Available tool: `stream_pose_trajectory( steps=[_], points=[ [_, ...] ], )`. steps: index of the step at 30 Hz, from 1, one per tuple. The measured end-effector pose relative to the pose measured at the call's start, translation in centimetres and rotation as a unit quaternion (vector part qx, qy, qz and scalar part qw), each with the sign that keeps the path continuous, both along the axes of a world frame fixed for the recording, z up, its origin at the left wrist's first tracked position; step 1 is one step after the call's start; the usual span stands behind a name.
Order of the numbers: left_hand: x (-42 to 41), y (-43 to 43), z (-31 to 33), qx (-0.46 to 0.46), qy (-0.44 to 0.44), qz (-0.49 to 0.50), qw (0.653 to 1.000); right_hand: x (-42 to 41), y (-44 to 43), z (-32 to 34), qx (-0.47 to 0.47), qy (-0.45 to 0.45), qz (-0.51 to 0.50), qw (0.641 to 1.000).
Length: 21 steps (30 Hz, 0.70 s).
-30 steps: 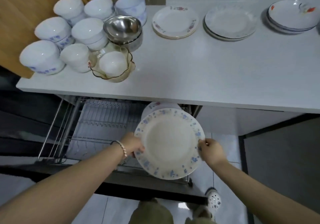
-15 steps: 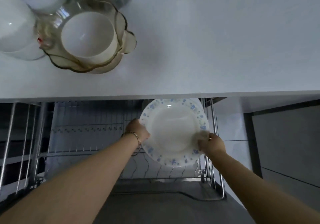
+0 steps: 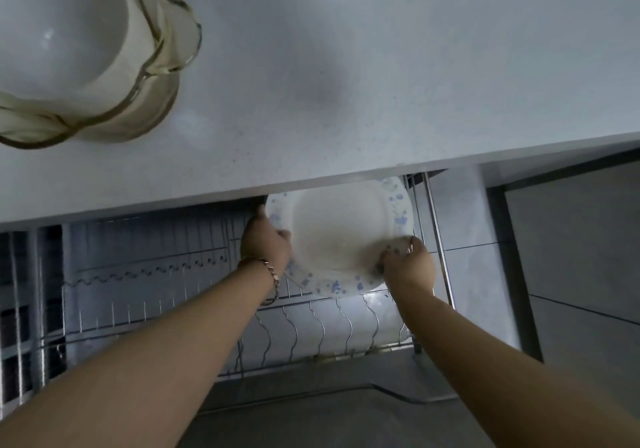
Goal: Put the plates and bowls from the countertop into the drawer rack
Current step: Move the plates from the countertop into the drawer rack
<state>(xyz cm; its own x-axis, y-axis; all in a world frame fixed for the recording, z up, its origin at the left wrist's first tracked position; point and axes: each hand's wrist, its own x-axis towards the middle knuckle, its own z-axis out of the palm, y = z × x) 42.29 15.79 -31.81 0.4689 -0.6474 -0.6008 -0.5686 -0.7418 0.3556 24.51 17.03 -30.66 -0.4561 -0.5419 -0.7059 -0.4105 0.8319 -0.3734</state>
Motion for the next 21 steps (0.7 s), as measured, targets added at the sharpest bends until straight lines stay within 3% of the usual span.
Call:
stream_pose_trajectory(
  steps=[4,7,9,12,15,18,21],
  points=[
    [-0.8,1.4,-0.6,-0.064,0.176,0.184,0.965,-0.3,0.5,-0.2,-0.012,-0.019,-0.011,1.000],
    [-0.9,1.4,-0.8,-0.069,0.235,0.205,0.948,-0.6,0.4,-0.3,-0.012,-0.023,0.006,1.000],
    [-0.7,1.5,-0.8,-0.032,0.220,0.192,0.956,-0.8,0.3,0.1,0.012,-0.016,0.049,0.999],
    [-1.2,2.0,0.4,0.080,0.103,0.104,0.986,-1.2,0.5,1.8,0.078,-0.013,0.115,0.990],
    [-2.4,2.2,4.0,0.080,0.016,-0.058,0.995,-2.3,0.4,4.4,0.124,-0.017,0.198,0.972],
    [-4.4,1.3,8.5,0.076,0.001,-0.298,0.951,-4.3,-0.6,9.0,0.119,-0.012,0.285,0.951],
    [-7.6,-0.3,13.3,0.086,0.037,-0.389,0.916,-7.6,-1.8,14.5,0.094,-0.008,0.385,0.918]
  ],
)
